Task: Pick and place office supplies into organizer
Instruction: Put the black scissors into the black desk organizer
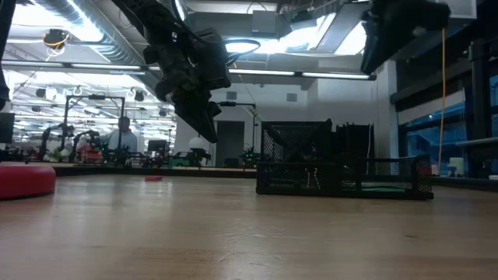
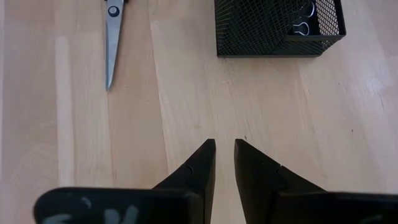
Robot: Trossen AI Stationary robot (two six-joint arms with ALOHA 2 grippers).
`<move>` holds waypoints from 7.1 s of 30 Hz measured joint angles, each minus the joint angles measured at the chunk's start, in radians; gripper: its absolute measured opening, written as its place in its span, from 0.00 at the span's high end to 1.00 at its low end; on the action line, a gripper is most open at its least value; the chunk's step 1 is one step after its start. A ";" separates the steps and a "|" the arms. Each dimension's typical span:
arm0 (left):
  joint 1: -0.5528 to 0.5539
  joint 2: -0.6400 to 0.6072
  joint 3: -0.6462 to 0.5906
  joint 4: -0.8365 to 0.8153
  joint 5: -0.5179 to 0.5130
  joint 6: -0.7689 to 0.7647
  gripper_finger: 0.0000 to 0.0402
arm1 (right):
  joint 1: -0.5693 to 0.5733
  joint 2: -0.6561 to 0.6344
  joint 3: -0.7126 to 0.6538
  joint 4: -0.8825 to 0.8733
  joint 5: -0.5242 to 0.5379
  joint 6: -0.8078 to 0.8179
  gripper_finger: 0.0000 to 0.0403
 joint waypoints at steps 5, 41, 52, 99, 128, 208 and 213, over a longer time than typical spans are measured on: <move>0.000 0.000 0.000 -0.001 0.000 -0.001 0.86 | -0.117 -0.056 0.000 0.079 -0.179 -0.039 0.72; 0.000 0.000 0.000 -0.024 0.000 -0.020 0.85 | -0.568 -0.043 -0.490 0.825 -0.461 -0.330 0.36; 0.000 0.000 0.000 -0.024 0.000 -0.017 0.85 | -0.574 0.109 -0.490 0.886 -0.463 -0.430 0.36; 0.000 0.000 0.000 -0.024 0.000 -0.018 0.85 | -0.686 0.314 -0.478 0.916 -0.646 -0.446 0.82; 0.000 0.000 0.000 -0.027 -0.070 -0.018 0.85 | -0.621 0.177 -0.487 0.755 -0.452 -0.470 0.82; 0.000 0.000 0.000 -0.174 -0.106 -0.045 0.85 | 0.070 0.473 0.113 -0.125 0.406 -0.635 0.79; 0.000 0.000 0.000 -0.174 -0.106 -0.045 0.85 | 0.070 0.486 0.113 -0.105 0.408 -0.632 0.79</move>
